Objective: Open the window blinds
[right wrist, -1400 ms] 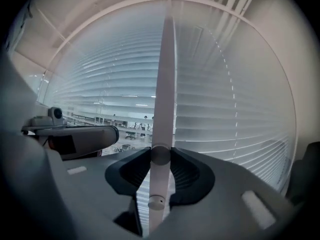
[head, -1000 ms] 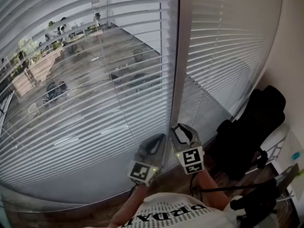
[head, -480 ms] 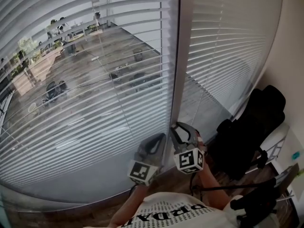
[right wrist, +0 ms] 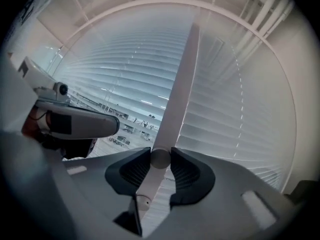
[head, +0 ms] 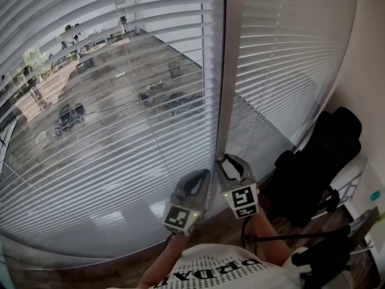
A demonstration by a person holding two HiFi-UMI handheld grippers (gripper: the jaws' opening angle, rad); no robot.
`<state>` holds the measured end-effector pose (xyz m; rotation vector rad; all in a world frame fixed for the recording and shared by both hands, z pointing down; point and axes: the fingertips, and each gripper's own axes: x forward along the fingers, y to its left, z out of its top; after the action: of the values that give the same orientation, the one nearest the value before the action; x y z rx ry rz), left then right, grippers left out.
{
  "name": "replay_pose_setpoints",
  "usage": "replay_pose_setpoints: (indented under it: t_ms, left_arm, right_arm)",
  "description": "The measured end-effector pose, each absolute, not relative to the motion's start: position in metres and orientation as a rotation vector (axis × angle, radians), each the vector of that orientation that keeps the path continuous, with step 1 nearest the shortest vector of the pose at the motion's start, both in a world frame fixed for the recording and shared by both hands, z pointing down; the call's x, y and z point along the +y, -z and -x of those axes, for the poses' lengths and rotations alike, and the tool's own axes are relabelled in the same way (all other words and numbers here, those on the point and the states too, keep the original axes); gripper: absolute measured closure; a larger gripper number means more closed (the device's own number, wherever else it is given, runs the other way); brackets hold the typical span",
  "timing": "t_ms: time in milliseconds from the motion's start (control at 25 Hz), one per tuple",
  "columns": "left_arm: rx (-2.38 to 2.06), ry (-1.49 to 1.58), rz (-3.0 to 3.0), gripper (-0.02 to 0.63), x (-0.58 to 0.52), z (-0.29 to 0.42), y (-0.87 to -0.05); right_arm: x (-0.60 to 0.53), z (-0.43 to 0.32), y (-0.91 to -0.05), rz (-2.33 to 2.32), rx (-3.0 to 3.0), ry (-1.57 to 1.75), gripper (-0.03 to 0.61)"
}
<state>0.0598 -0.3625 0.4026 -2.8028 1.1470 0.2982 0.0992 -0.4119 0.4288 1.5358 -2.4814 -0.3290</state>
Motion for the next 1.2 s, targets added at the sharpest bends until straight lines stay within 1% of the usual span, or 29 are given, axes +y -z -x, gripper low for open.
replay_pose_setpoints:
  t_ms: [520, 1200]
  left_arm:
    - [1.134, -0.284, 2.808, 0.621, -0.3617, -0.0616, -0.4038]
    - [1.139, -0.292, 2.813, 0.621, -0.3605, -0.0619, -0.4036]
  right_arm:
    - [-0.4137, -0.1013, -0.4289, -1.579, -2.544, 0.178, 0.448]
    - [-0.4121, -0.1027, -0.4329, -1.580, -2.552, 0.160, 0.449]
